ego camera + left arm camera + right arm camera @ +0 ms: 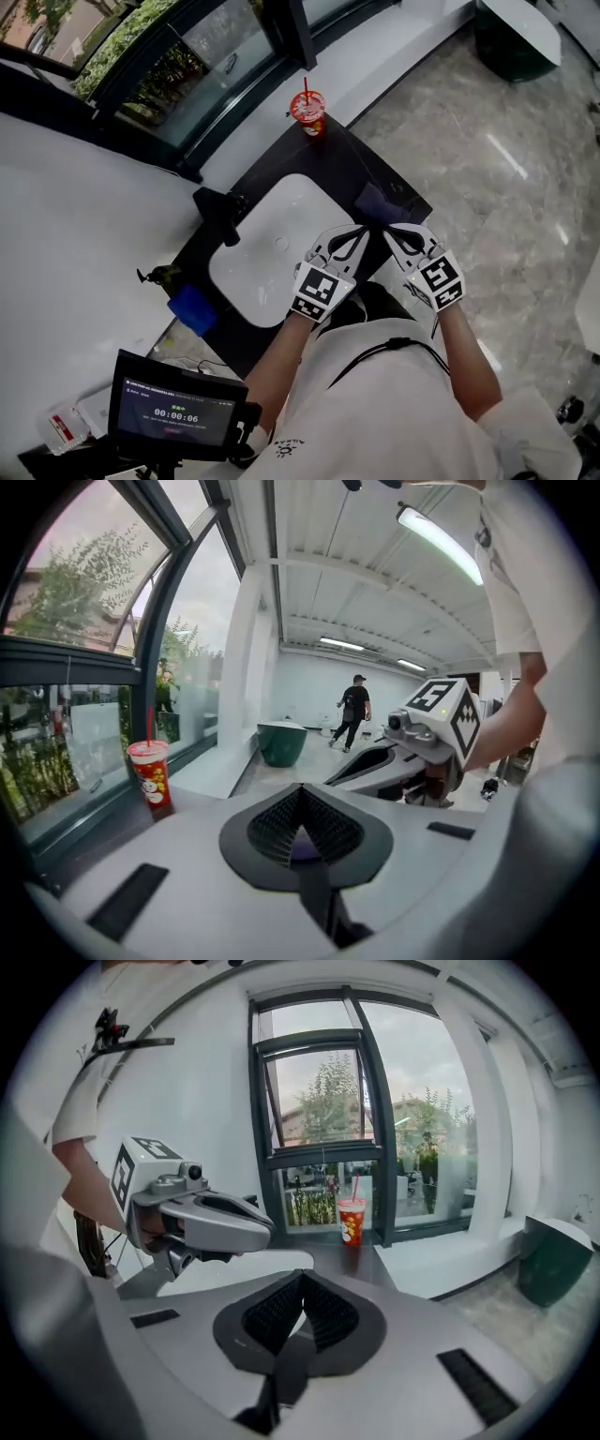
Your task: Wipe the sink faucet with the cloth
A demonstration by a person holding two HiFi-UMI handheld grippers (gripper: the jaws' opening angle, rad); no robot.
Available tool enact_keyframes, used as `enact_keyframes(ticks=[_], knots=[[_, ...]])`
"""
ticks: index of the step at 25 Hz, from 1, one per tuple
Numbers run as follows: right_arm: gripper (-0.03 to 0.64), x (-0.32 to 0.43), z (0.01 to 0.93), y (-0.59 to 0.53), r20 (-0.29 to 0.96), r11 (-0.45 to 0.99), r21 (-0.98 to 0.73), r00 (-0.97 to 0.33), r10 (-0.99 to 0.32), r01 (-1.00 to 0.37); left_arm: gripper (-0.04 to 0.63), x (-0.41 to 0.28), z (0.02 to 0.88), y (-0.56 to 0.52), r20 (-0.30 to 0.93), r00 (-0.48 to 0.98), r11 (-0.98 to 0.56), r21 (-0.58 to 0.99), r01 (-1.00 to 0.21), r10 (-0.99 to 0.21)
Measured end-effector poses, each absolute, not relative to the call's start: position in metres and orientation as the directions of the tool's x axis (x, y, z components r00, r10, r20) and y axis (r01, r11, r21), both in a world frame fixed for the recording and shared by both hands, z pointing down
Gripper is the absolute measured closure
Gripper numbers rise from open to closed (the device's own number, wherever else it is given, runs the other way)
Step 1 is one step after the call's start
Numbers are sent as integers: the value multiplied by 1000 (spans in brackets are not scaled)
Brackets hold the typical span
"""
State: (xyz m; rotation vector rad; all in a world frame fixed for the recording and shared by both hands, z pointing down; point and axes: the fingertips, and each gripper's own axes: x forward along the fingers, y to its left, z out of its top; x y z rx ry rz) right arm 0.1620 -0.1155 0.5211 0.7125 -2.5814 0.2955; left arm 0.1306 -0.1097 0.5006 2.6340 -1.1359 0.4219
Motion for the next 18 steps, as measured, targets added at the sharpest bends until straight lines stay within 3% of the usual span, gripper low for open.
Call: enact_keyframes(ticks=[8, 10, 18], knots=[[602, 175, 568, -135, 565, 811, -47, -685, -460, -583, 601, 160, 545, -120, 420, 684, -684, 178, -707, -597], [517, 171, 581, -142, 598, 821, -35, -670, -440, -570, 601, 160, 549, -124, 434, 682, -685, 181, -706, -589], [380, 168, 633, -158, 697, 860, 24, -608, -380, -510, 601, 153, 553, -124, 465, 664, -666, 190, -721, -586]])
